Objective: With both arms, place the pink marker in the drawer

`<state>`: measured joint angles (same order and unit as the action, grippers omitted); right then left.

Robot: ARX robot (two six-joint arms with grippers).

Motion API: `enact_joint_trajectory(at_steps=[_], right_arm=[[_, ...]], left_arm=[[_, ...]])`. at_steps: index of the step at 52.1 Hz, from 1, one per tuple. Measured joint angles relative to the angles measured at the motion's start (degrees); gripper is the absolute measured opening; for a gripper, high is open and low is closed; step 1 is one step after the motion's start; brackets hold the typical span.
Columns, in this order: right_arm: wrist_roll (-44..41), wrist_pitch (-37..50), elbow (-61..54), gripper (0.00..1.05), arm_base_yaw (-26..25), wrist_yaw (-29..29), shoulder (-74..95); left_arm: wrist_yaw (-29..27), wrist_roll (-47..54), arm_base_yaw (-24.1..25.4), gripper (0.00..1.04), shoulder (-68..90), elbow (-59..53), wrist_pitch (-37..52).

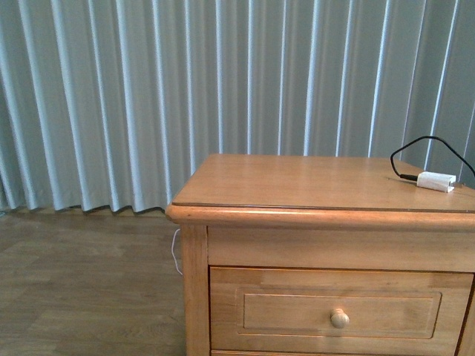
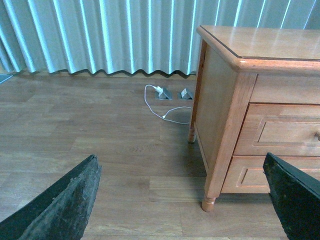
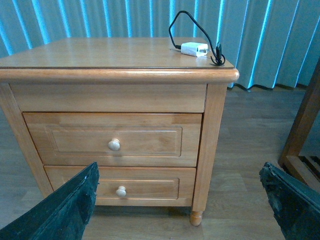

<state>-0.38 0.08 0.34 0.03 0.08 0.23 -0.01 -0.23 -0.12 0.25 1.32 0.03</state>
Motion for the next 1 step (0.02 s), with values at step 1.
enact_joint_trajectory(at_steps=[1], right_arm=[[0.00, 0.00, 0.00, 0.96, 0.00, 0.00, 0.00]], left_arm=[[0.00, 0.00, 0.00, 0.98, 0.00, 0.02, 0.00]])
